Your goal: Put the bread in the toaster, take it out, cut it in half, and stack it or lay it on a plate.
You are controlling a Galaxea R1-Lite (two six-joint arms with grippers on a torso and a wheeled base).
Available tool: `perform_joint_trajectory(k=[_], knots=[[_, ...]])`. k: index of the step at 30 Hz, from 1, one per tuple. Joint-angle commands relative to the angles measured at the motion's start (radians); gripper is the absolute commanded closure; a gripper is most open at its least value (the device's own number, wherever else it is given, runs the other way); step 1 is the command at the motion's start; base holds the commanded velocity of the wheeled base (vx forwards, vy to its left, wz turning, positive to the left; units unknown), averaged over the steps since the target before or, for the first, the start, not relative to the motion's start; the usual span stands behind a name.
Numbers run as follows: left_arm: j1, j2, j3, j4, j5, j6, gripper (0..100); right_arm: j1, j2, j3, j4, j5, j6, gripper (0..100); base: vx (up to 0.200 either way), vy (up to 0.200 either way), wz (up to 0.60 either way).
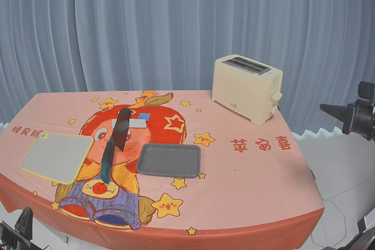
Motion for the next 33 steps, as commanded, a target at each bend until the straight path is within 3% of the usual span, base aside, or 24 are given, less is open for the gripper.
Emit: perform_joint_trajectory(k=[1,5,10,16,21,33], knots=[[0.0,0.0,0.018,0.0,0.0,-0.001,100,-0.008,0.257,-0.067,-0.055,0.052,0.006,100,0.0,0.0,0.0],[0.0,0.0,0.018,0.0,0.002,-0.001,100,-0.009,0.329,-0.043,-0.23,0.051,0.04,100,0.0,0.0,0.0],[0.0,0.0,0.018,0.0,0.0,-0.001,100,-0.008,0.424,-0.044,-0.348,0.035,0.098,100,0.0,0.0,0.0],[0.0,0.0,0.018,0.0,0.002,-0.001,100,-0.008,0.527,-0.058,-0.434,0.032,0.104,100,0.0,0.0,0.0],[0.0,0.0,0.018,0.0,0.0,-0.001,100,-0.008,0.632,-0.067,-0.561,-0.035,0.106,100,0.0,0.0,0.0],[0.0,0.0,0.018,0.0,0.0,-0.001,100,-0.005,0.705,-0.081,-0.629,-0.04,0.107,100,0.0,0.0,0.0]])
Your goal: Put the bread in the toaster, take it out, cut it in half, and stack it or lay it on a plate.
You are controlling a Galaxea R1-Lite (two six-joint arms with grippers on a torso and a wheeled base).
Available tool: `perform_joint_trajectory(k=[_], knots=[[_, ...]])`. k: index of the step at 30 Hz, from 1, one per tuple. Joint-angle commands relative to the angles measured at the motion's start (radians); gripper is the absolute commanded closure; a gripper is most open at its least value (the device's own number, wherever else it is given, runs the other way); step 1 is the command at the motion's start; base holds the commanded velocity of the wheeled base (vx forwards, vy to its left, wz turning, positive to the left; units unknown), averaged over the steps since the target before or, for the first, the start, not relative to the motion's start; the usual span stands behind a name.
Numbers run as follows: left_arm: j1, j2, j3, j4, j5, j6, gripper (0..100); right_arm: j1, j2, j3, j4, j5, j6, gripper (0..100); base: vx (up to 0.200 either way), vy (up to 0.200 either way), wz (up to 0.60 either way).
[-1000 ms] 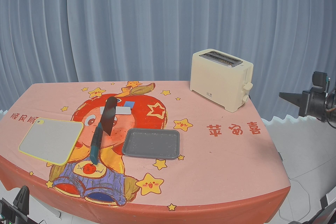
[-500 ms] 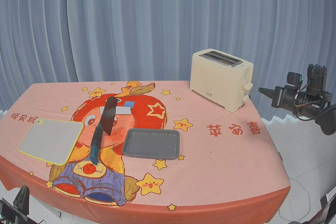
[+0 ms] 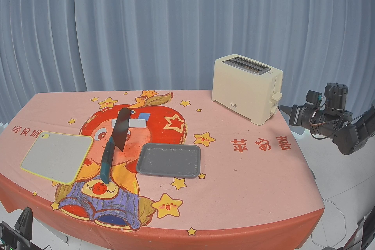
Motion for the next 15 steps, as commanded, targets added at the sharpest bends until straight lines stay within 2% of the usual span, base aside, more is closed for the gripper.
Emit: perform_joint_trajectory(k=[1,7,11,15], knots=[[0.0,0.0,0.018,0.0,0.0,-0.001,100,0.002,0.029,-0.005,-0.001,0.001,0.0,100,0.0,0.0,0.0],[0.0,0.0,0.018,0.0,0.0,-0.001,100,-0.001,0.069,-0.022,-0.045,-0.001,0.002,100,0.0,0.0,0.0],[0.0,0.0,0.018,0.0,0.001,-0.001,100,0.001,0.104,-0.036,-0.088,-0.005,0.031,100,0.0,0.0,0.0],[0.0,0.0,0.018,0.0,0.0,-0.001,100,0.001,0.123,-0.048,-0.096,-0.005,0.034,100,0.0,0.0,0.0]])
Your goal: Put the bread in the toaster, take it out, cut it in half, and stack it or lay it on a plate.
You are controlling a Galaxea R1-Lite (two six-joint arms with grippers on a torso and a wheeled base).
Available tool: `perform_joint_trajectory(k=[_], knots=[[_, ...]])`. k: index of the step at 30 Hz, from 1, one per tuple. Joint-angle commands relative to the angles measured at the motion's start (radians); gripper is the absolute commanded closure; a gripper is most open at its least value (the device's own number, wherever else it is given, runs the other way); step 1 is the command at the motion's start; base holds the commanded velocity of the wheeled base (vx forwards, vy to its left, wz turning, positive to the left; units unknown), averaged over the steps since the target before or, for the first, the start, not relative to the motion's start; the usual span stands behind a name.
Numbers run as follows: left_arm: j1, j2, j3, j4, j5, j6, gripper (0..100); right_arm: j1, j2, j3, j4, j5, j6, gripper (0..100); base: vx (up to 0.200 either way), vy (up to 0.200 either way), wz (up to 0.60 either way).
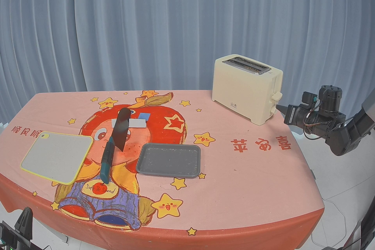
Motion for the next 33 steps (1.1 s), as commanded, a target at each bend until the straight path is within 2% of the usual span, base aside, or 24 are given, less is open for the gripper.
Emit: perform_joint_trajectory(k=[1,13,27,33], knots=[[0.0,0.0,0.018,0.0,0.001,0.0,100,-0.001,0.034,-0.016,-0.006,0.0,0.002,100,0.0,0.0,0.0],[0.0,0.0,0.018,0.0,0.001,0.0,100,-0.004,0.112,-0.045,-0.07,-0.006,0.003,100,0.0,0.0,0.0],[0.0,0.0,0.018,0.0,0.0,0.0,100,-0.024,0.141,-0.081,-0.07,-0.02,0.005,100,0.0,0.0,0.0],[0.0,0.0,0.018,0.0,0.001,0.0,100,-0.024,0.143,-0.09,-0.07,-0.02,0.031,100,0.0,0.0,0.0]])
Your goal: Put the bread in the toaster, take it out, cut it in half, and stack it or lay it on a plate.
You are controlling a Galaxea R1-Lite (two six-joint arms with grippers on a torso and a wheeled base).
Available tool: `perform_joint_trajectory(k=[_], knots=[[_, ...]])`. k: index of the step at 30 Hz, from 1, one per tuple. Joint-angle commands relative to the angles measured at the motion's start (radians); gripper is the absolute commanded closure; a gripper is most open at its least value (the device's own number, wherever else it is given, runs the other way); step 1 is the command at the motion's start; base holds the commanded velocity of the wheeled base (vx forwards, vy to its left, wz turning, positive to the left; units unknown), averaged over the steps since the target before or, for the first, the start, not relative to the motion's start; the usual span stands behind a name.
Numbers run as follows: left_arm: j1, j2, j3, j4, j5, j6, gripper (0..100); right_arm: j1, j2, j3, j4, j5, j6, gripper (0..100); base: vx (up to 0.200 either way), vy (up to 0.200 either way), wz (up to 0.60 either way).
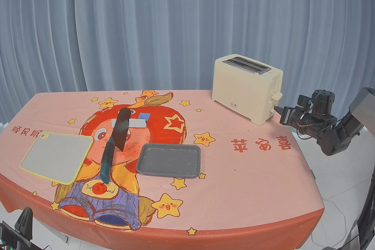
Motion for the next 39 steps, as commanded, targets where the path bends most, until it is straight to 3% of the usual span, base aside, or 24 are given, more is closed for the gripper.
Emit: perform_joint_trajectory(k=[1,39], knots=[[0.0,0.0,0.018,0.0,0.001,-0.001,100,0.002,0.001,-0.007,0.0,0.001,0.008,100,0.0,0.0,0.0],[0.0,0.0,0.018,0.0,0.0,0.001,100,0.007,0.068,-0.018,-0.051,-0.022,0.008,100,0.0,0.0,0.0]])
